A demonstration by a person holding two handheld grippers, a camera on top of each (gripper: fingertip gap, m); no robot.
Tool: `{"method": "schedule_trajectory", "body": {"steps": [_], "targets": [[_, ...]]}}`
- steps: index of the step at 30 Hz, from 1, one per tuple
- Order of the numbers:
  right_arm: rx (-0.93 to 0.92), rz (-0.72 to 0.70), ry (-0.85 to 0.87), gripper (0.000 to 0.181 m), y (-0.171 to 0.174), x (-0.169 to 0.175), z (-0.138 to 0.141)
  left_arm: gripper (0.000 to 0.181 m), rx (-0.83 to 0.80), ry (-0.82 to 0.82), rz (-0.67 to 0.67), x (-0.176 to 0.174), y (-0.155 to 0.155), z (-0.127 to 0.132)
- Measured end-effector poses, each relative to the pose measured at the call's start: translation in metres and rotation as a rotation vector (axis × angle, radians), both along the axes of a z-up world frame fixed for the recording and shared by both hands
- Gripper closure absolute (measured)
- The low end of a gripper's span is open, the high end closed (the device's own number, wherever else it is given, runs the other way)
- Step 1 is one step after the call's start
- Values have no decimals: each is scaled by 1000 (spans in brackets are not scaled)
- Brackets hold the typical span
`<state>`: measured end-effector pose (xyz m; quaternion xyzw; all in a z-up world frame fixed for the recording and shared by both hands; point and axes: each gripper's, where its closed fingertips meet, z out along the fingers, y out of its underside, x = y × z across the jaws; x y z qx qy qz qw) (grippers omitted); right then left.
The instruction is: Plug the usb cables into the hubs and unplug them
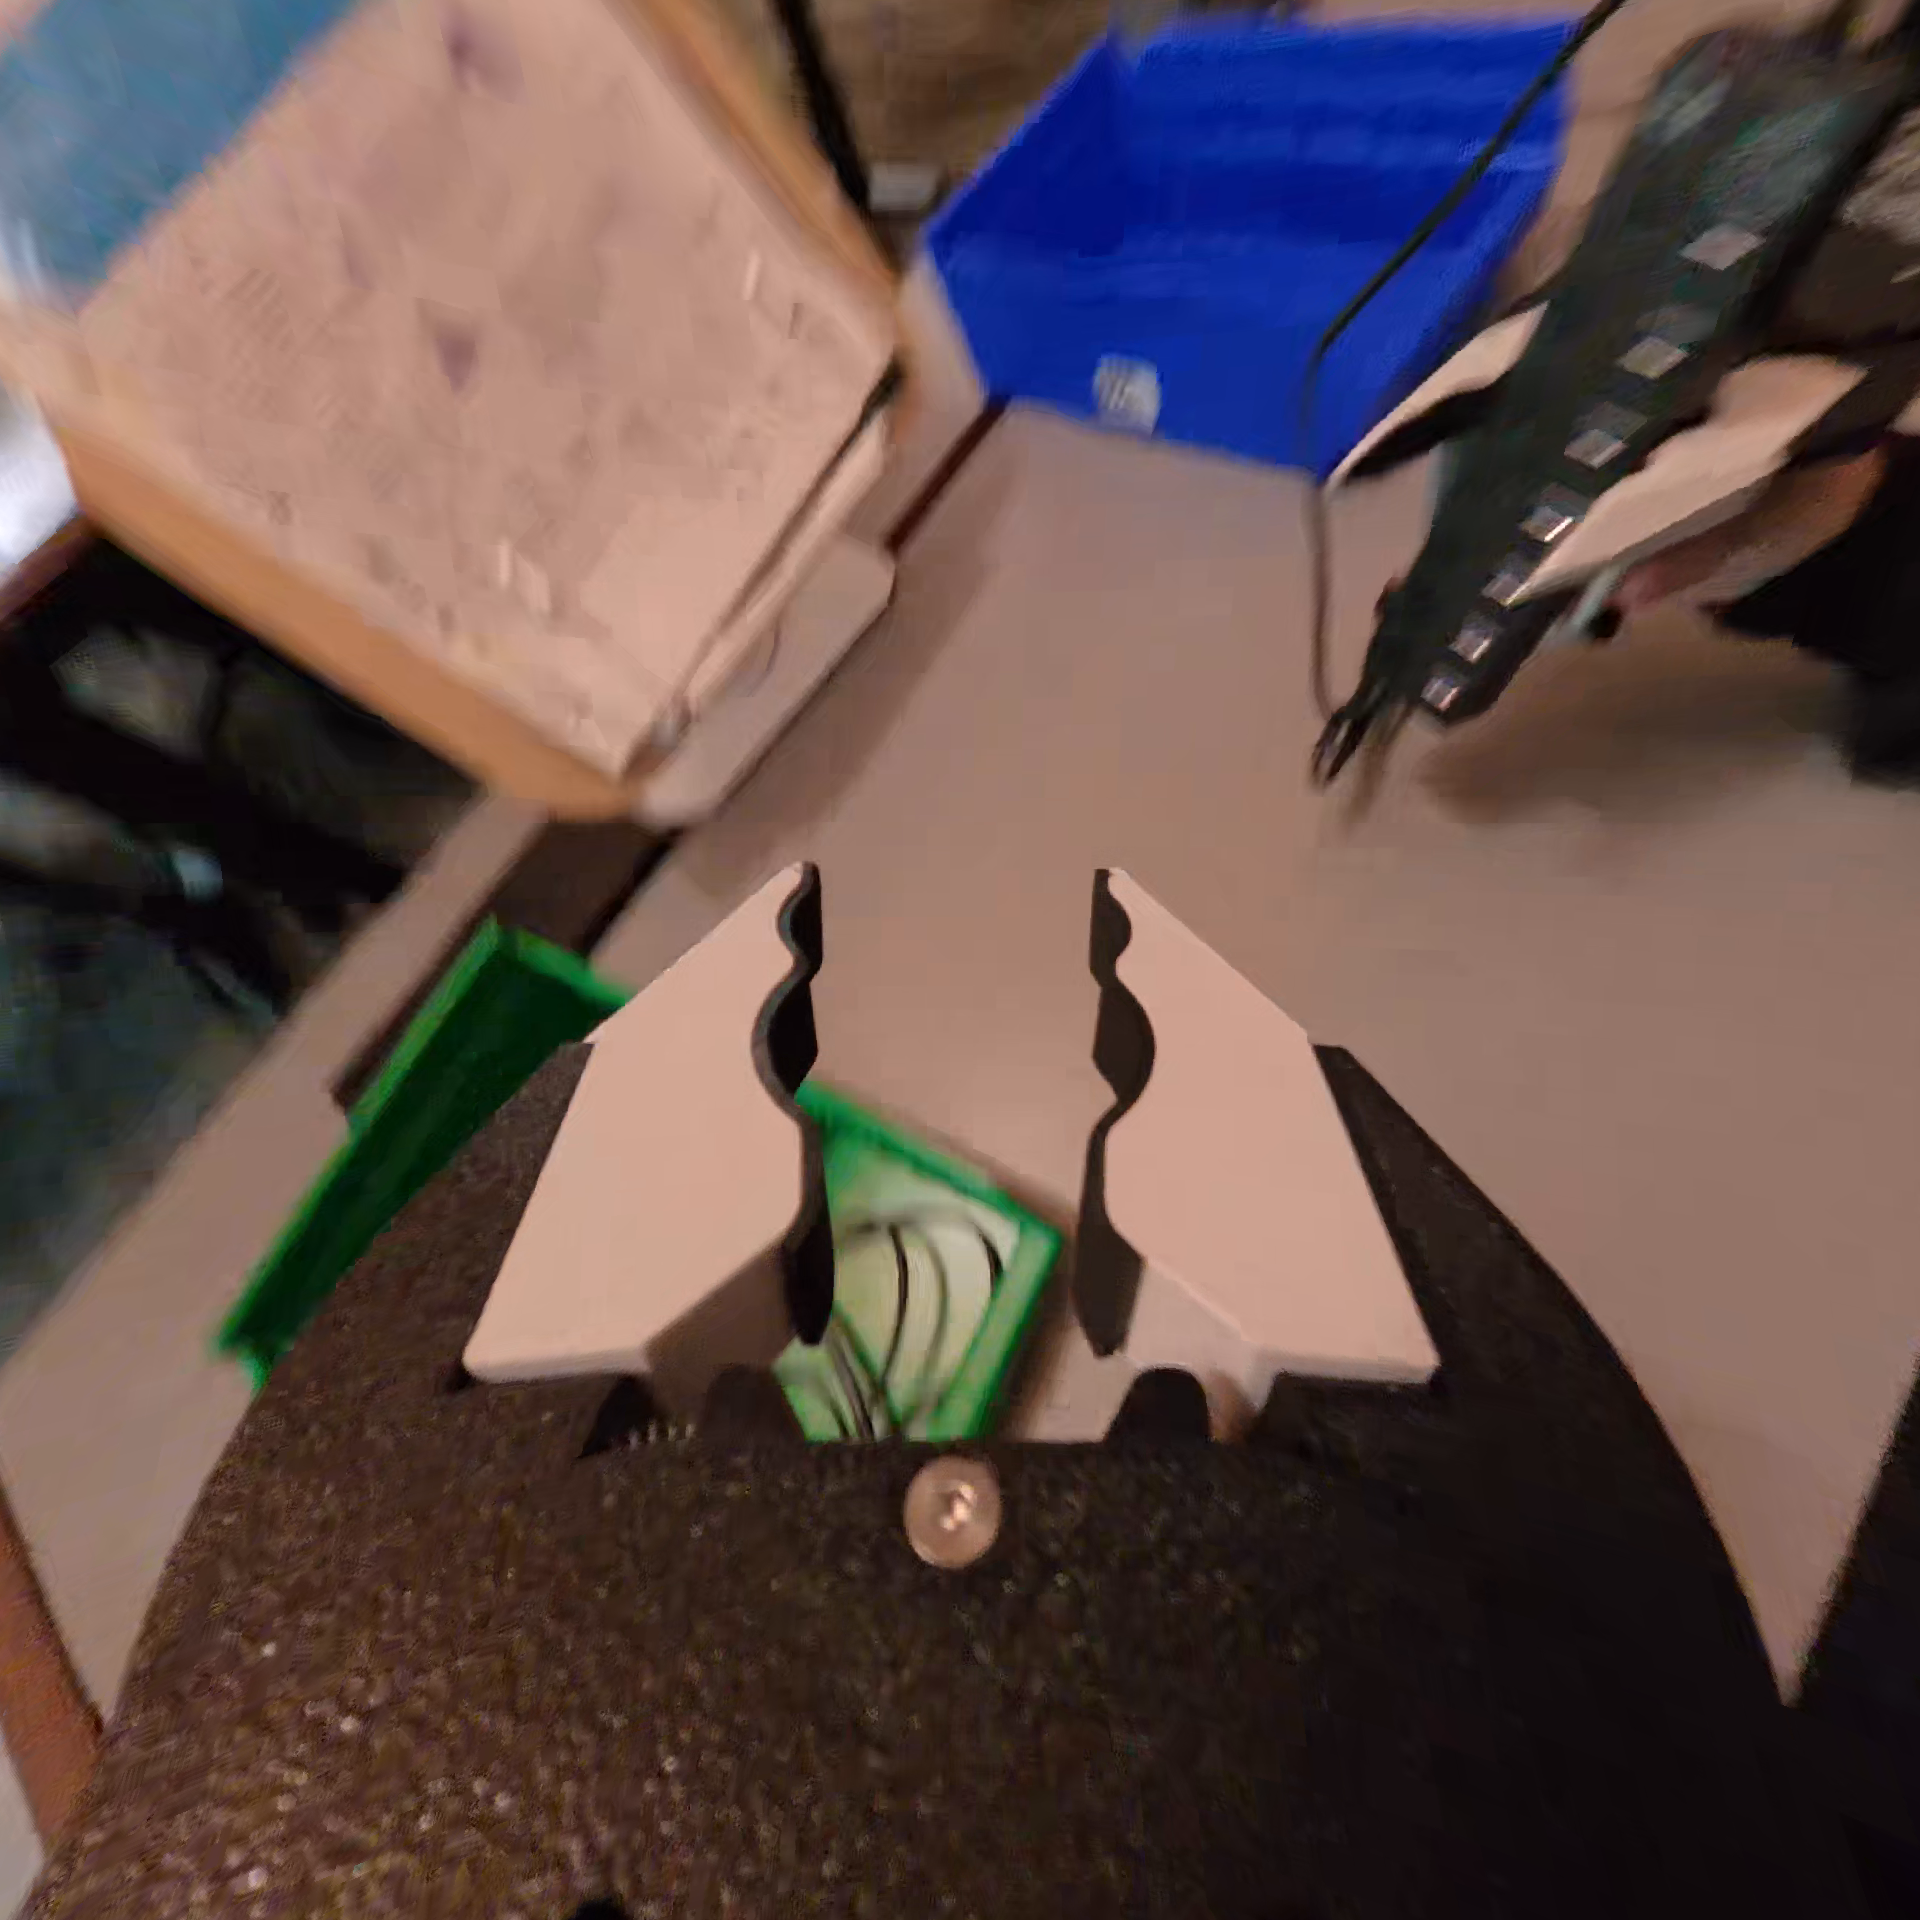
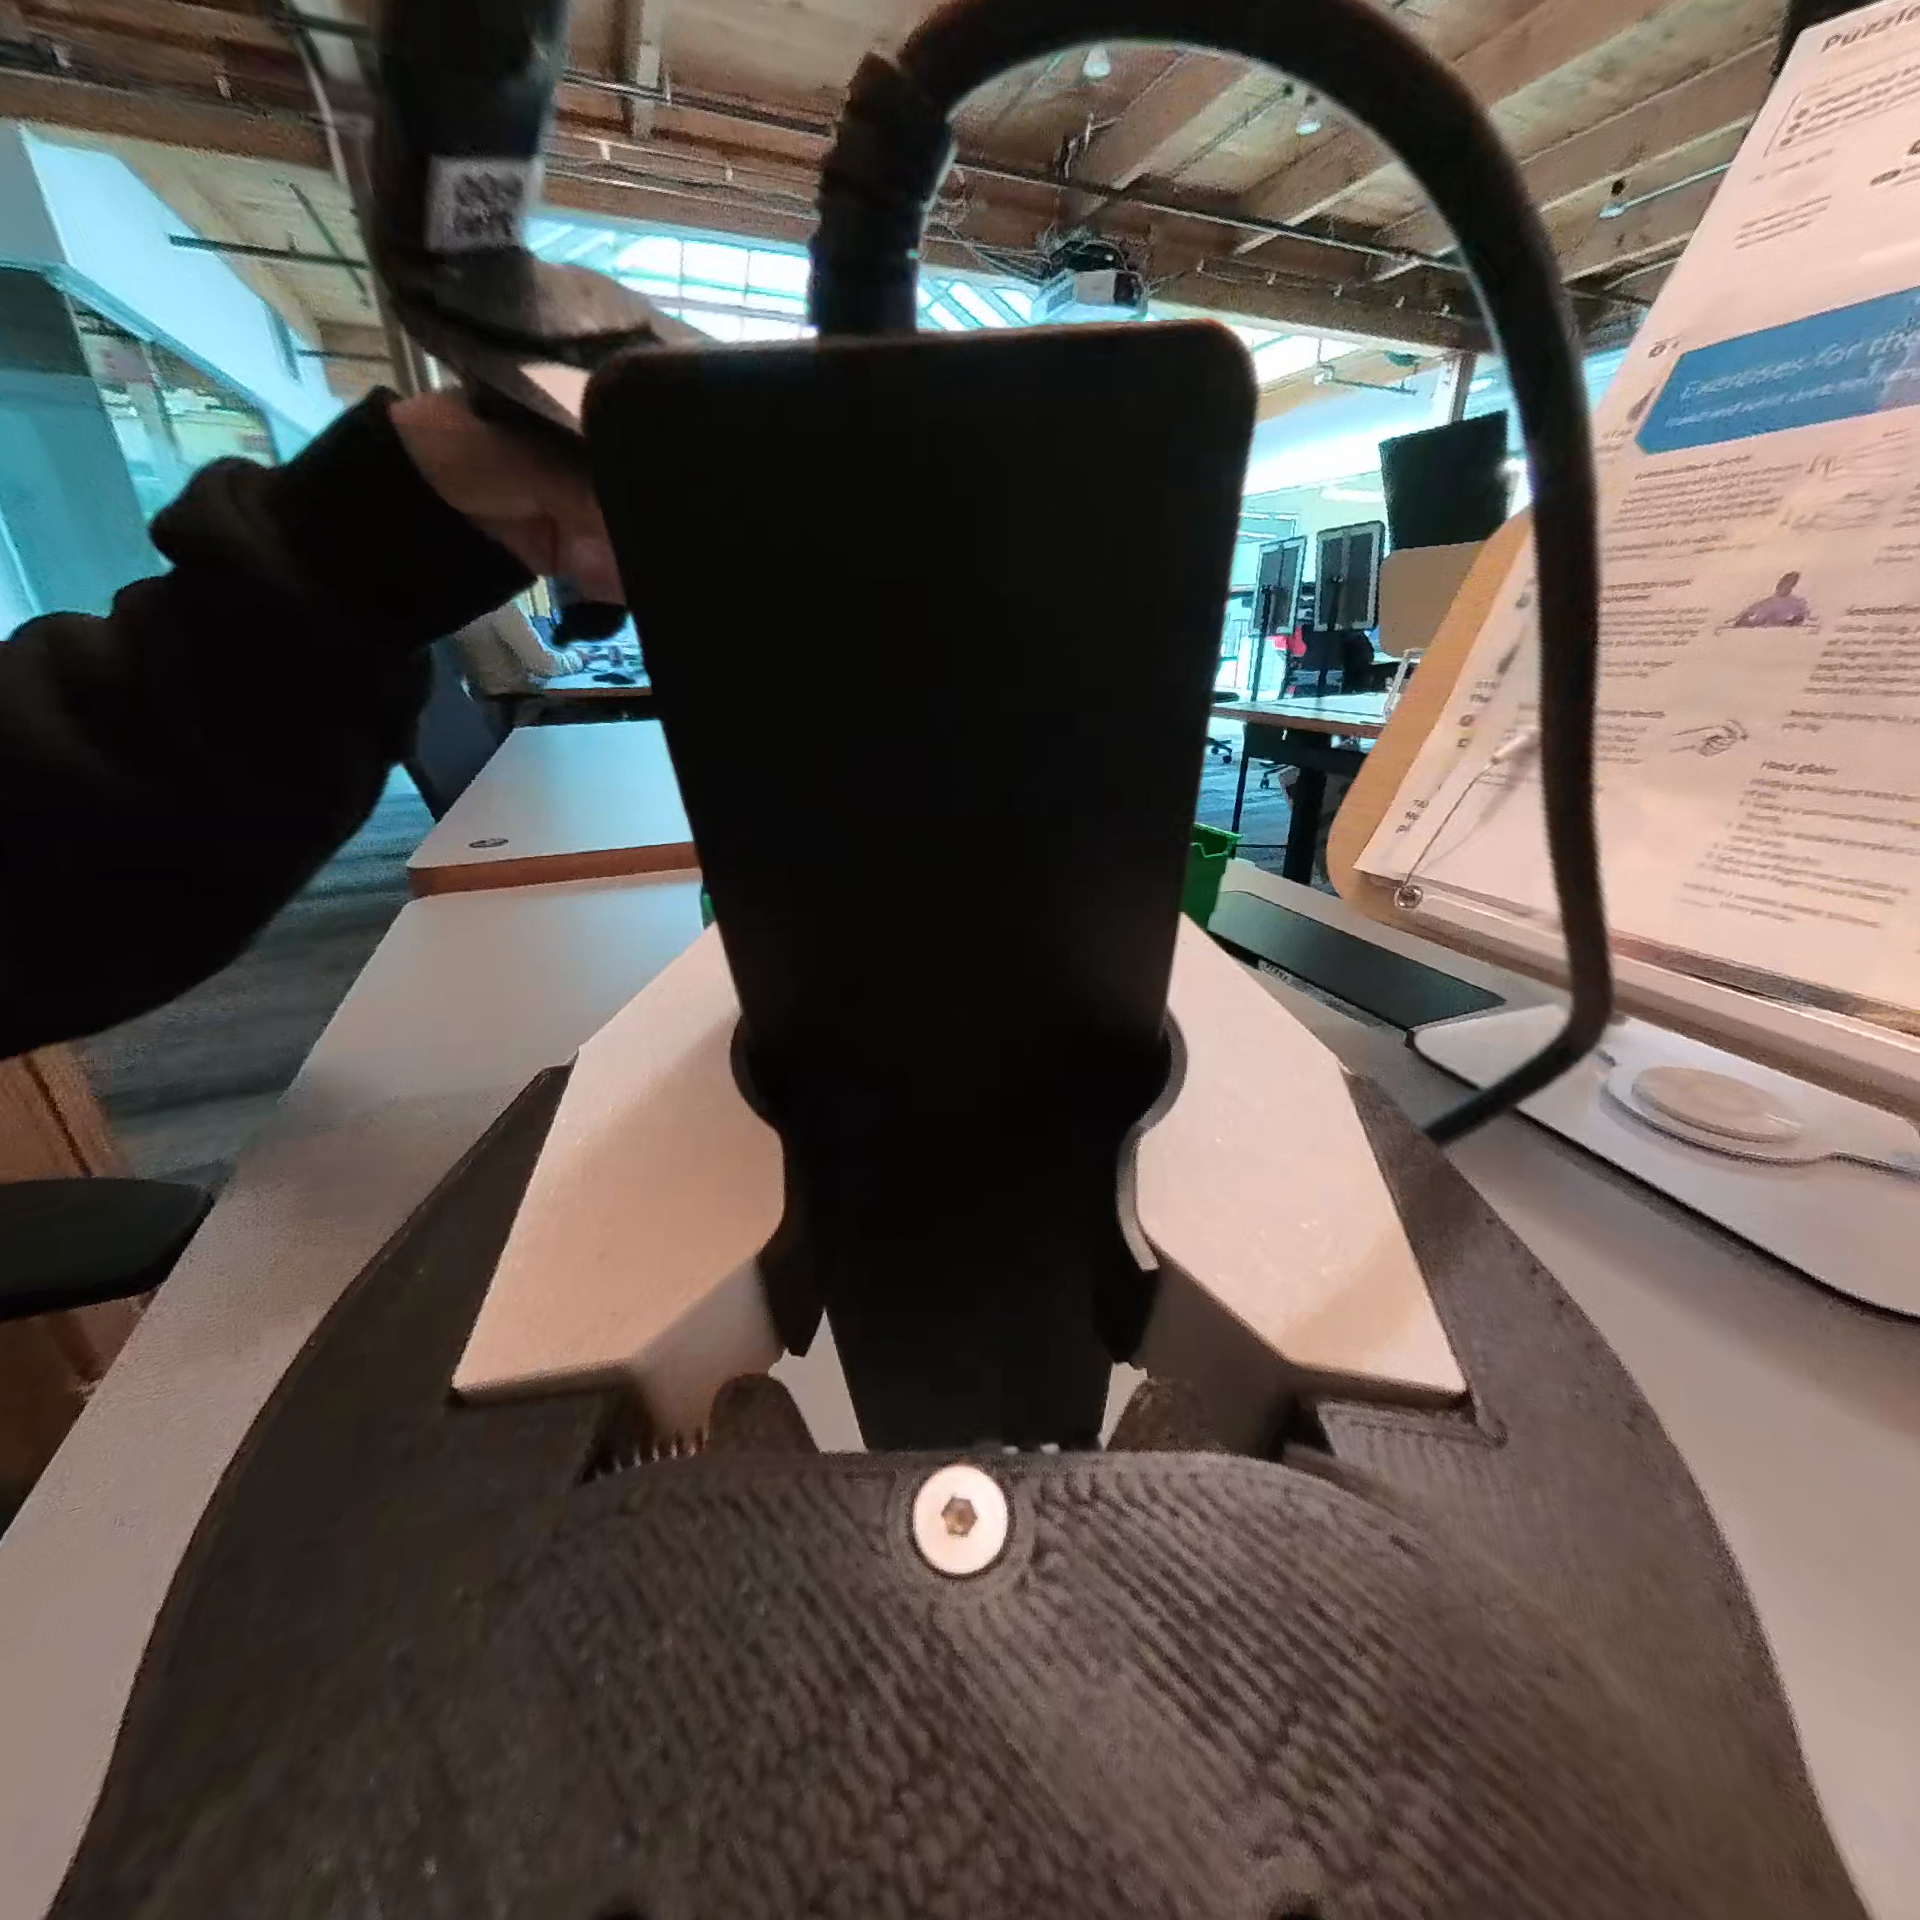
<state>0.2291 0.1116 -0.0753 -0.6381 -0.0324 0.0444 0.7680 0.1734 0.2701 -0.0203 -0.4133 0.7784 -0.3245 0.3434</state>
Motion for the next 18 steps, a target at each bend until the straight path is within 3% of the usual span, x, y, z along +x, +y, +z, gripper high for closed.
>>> {"method": "schedule_trajectory", "body": {"steps": [5, 10, 15, 18], "targets": [[-26, -16, -15, 119, 2, 2, -5, 131, -82, 382, 330, -31, 95, -87], [-38, -5, -15, 119, 5, 2, -10, 144, -65, 600, 336, -39, 103, -162], [-50, -11, -10, 119, 6, 5, -15, 142, -27, 757, 351, -26, 105, -204], [-54, -4, -10, 119, 6, 5, -17, 171, -19, 784, 360, -20, 106, -215]]}}
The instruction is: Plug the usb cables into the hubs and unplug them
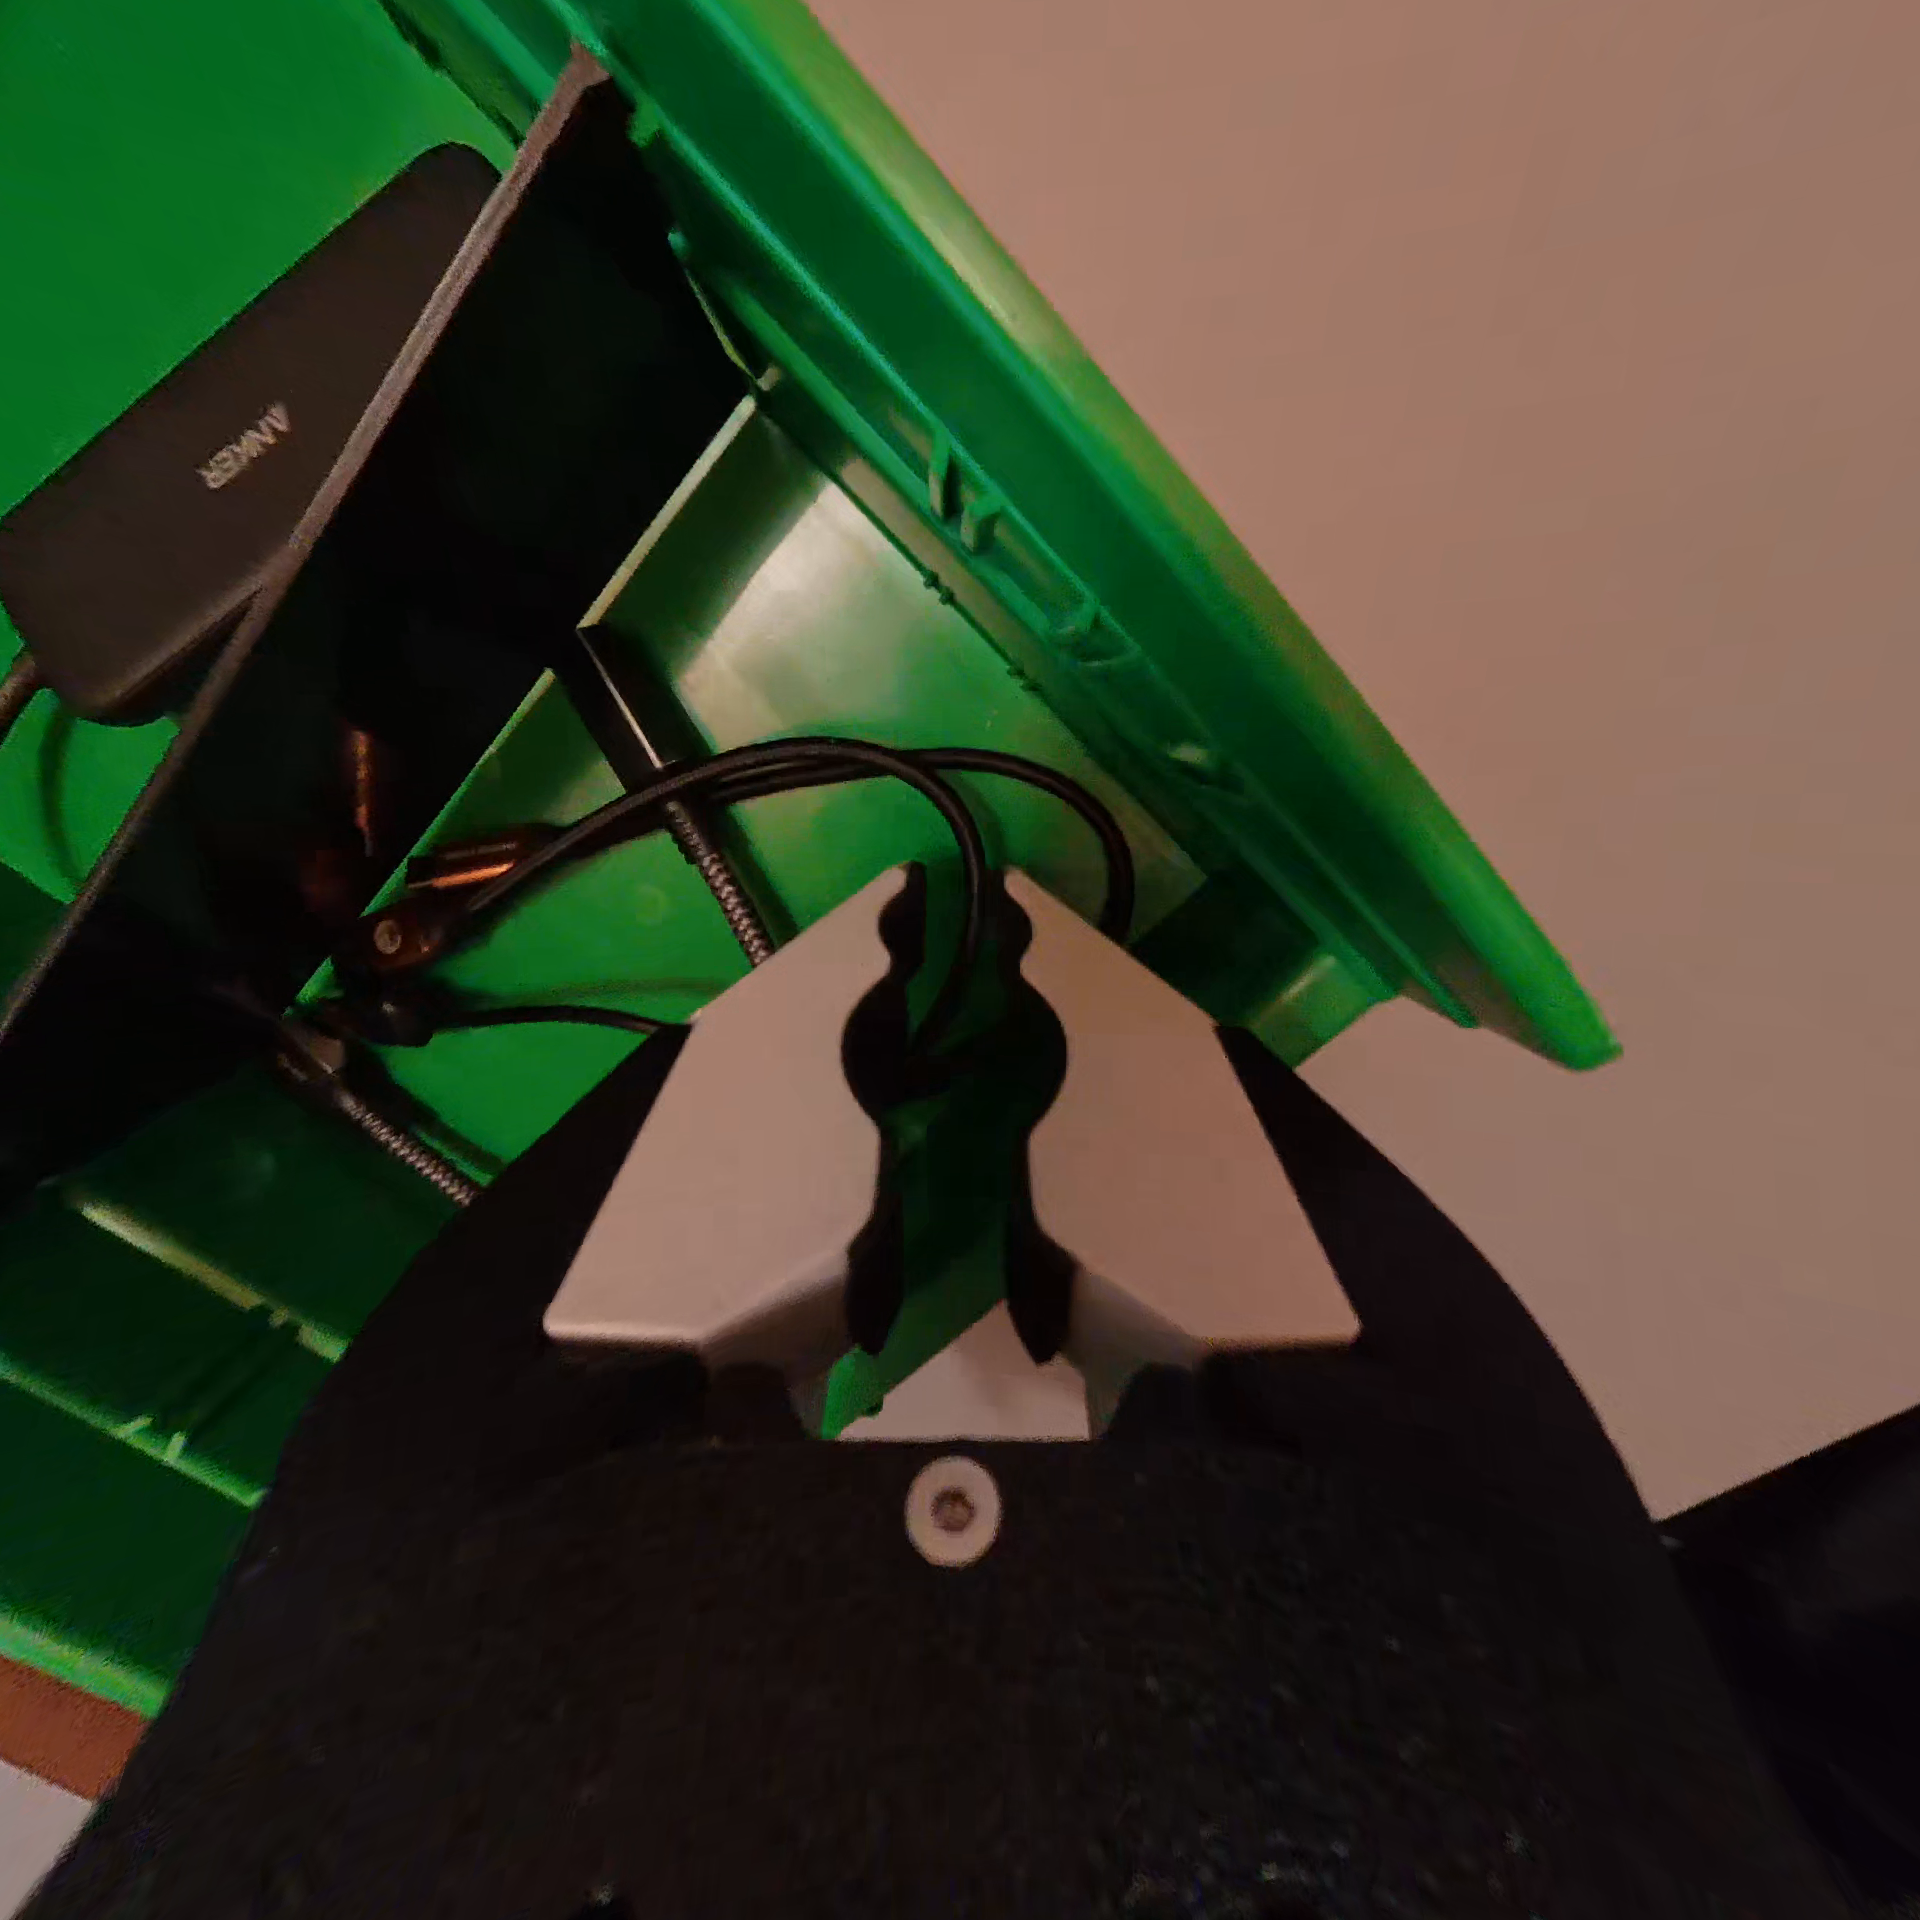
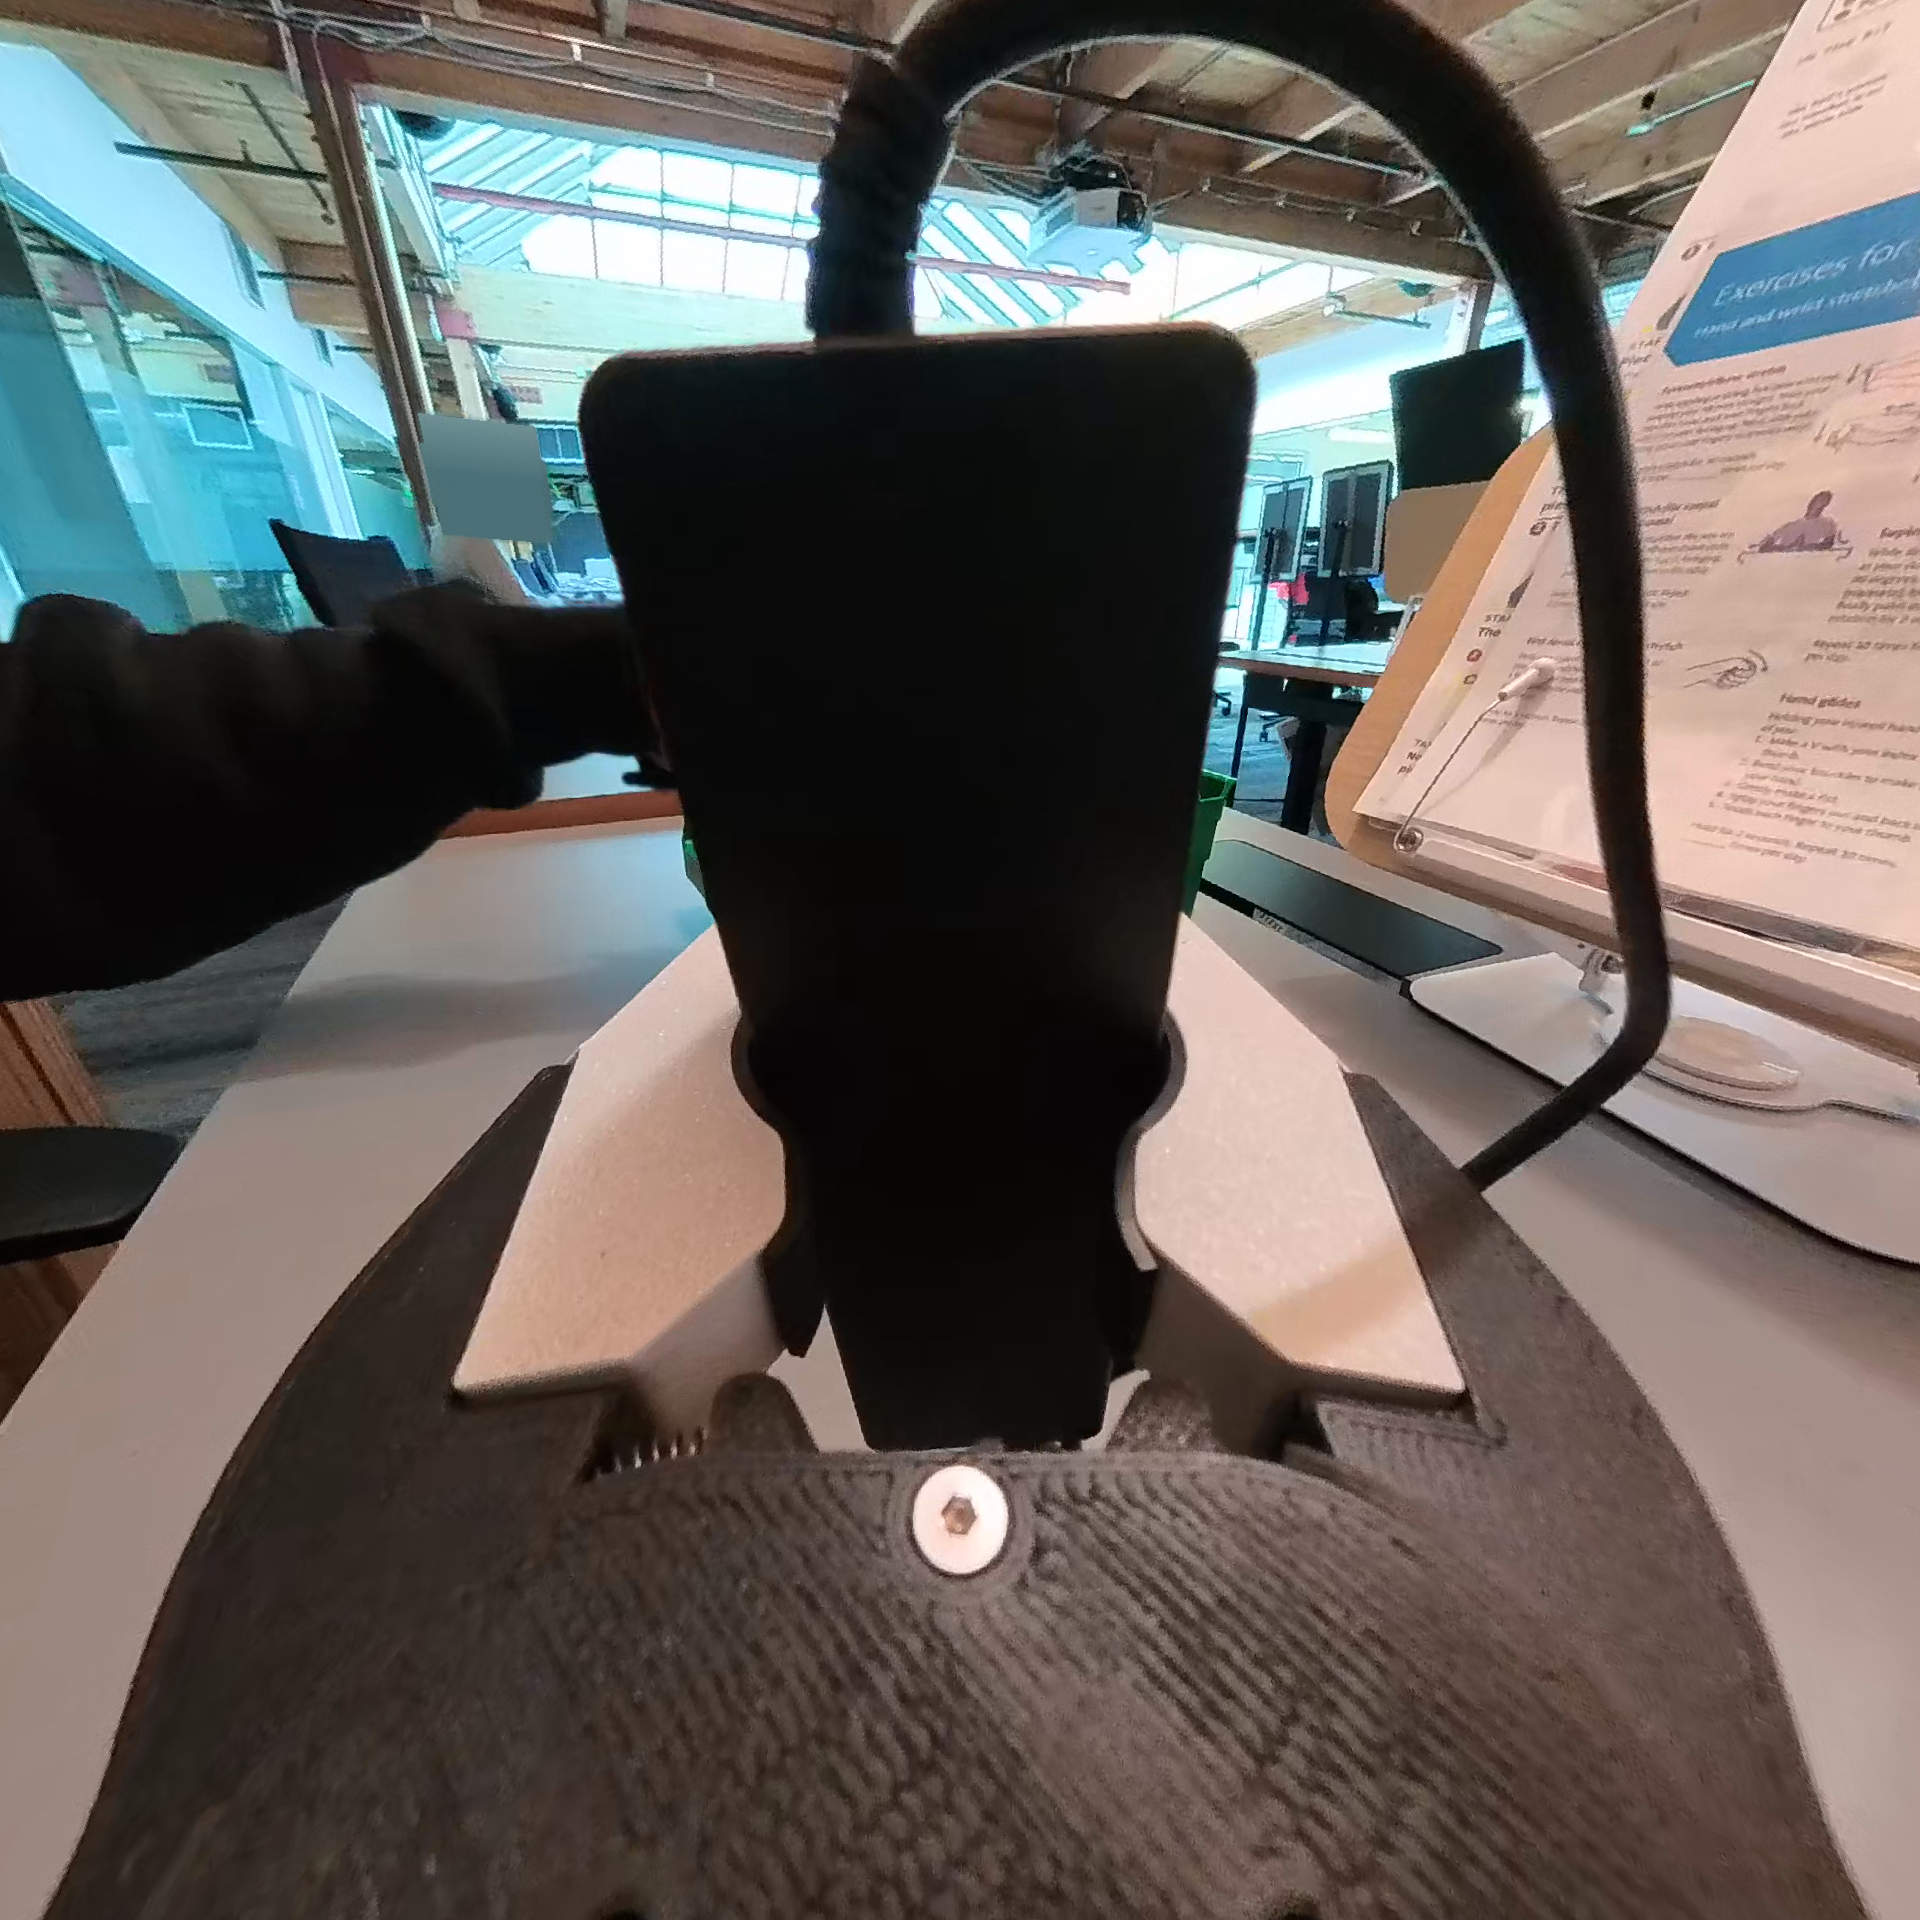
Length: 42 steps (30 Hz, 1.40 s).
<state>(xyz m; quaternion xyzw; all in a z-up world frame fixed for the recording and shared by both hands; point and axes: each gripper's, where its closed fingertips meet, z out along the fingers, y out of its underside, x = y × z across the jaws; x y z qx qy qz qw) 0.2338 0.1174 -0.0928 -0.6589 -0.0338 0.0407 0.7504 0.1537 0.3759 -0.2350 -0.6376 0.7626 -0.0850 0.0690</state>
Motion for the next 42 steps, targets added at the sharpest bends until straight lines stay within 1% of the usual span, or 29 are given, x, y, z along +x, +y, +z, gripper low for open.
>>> {"method": "schedule_trajectory", "body": {"steps": [2, 3, 4, 6, 8, 11, 13, 14, 16, 17, 19, 20, 21, 22, 24, 26, 27, 29, 30, 32, 33, 36, 38, 39, 40, 42], "targets": [[-3, 8, 0, 119, -1, 0, 0, 178, -28, 13, 2, 0, -3, -2], [-5, 8, 5, 119, -1, 0, 0, 178, -32, 11, -4, -1, -3, -2], [-9, 10, 12, 119, -2, 1, 0, 178, -29, -3, -15, -1, -2, 1], [-9, 20, 14, 119, -3, 1, 0, 179, -14, -68, -40, 0, 0, 18], [-7, 27, 15, 119, -6, 1, 1, 180, 10, -156, -40, 2, 4, 45], [4, 36, 15, 119, -10, 1, 4, 180, 30, -335, -33, 4, 6, 105], [10, 47, 19, 119, -13, 1, 6, 180, 37, -459, -45, 5, 1, 148], [14, 42, 19, 119, -14, 2, 7, 180, 27, -524, -76, 5, -8, 167], [17, 42, 20, 119, -16, 3, 8, 180, 0, -633, -191, 5, -40, 198], [24, 38, 17, 119, -17, 3, 9, 180, 3, -684, -289, 5, -60, 208], [38, 48, 12, 119, -22, 3, 13, 180, 35, -760, -488, 3, -104, 215], [46, 47, 11, 119, -24, 4, 15, 180, 56, -781, -619, -1, -129, 210], [52, 41, 11, 119, -27, 5, 16, 180, 73, -788, -756, -6, -154, 199], [59, 37, 11, 119, -30, 7, 17, 180, 97, -779, -857, -11, -174, 183], [80, 39, 18, 119, -37, 10, 20, 180, 135, -744, -1028, -21, -207, 141], [92, 41, 24, 119, -43, 13, 21, 180, 218, -715, -1167, -28, -225, 95], [88, 39, 24, 118, -46, 15, 20, 180, 259, -726, -1224, -32, -232, 76], [75, 34, 17, 118, -49, 17, 17, 179, 328, -704, -1283, -39, -236, 40], [70, 34, 17, 118, -49, 17, 16, 179, 330, -685, -1301, -45, -238, 25], [57, 37, 16, 118, -50, 17, 13, 179, 277, -683, -1299, -55, -242, 7], [53, 40, 14, 119, -50, 16, 12, 179, 245, -681, -1275, -58, -241, 1], [46, 45, 8, 119, -49, 14, 12, 176, 178, -691, -1142, -57, -228, -4], [46, 41, 3, 119, -49, 14, 12, 166, 85, -680, -1037, -59, -221, -1], [43, 43, 2, 119, -50, 14, 11, 155, 19, -670, -998, -61, -220, 2], [41, 45, 2, 119, -50, 14, 11, 147, -44, -681, -946, -61, -222, 9], [46, 40, 3, 119, -51, 15, 11, 147, -154, -703, -817, -54, -229, 25]]}}
